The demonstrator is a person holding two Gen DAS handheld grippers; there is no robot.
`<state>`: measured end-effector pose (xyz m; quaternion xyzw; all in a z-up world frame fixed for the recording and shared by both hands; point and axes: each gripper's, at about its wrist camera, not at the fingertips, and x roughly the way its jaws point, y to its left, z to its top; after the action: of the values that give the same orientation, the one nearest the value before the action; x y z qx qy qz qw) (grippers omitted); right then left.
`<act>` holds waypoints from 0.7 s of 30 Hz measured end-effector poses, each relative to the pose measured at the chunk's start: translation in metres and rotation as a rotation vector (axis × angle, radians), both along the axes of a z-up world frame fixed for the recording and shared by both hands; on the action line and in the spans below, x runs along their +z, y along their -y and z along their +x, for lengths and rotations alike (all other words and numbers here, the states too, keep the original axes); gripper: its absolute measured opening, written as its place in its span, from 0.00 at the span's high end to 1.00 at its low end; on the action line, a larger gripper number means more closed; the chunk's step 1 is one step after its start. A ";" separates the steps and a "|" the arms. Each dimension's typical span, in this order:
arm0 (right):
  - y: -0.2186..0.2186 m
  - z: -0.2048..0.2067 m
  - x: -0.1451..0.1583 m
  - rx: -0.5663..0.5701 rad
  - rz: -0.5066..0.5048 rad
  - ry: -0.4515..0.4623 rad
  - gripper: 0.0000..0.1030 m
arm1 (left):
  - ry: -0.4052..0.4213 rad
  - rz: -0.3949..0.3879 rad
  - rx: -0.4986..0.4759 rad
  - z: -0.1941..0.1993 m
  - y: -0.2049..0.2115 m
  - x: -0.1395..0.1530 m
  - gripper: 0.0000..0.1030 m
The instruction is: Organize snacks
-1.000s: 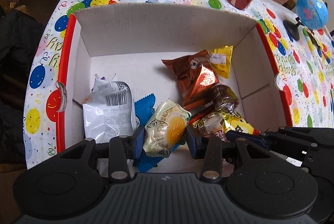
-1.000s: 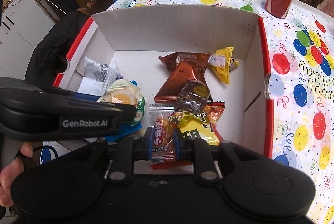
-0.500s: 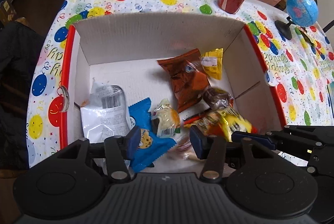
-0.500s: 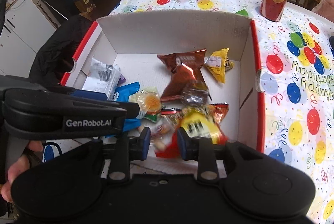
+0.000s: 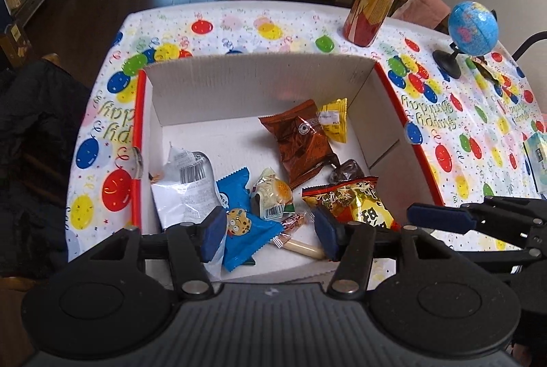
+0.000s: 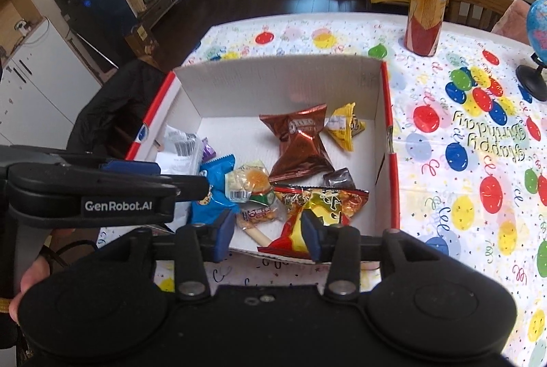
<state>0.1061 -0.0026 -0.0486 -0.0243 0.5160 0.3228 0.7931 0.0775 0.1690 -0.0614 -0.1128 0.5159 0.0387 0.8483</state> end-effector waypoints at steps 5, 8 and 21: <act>0.007 -0.010 0.012 -0.018 0.030 0.031 0.42 | 0.031 0.008 -0.002 -0.013 -0.002 0.012 0.46; 0.010 -0.017 0.020 -0.024 0.045 0.062 0.34 | 0.051 0.010 -0.003 -0.021 -0.003 0.018 0.39; 0.024 -0.036 0.032 -0.078 0.077 0.094 0.01 | 0.110 0.024 -0.031 -0.053 -0.003 0.037 0.15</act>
<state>0.0703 -0.0262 -0.0163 0.0110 0.4659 0.3097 0.8288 0.0245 0.1720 -0.0241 -0.0965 0.4698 0.0258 0.8771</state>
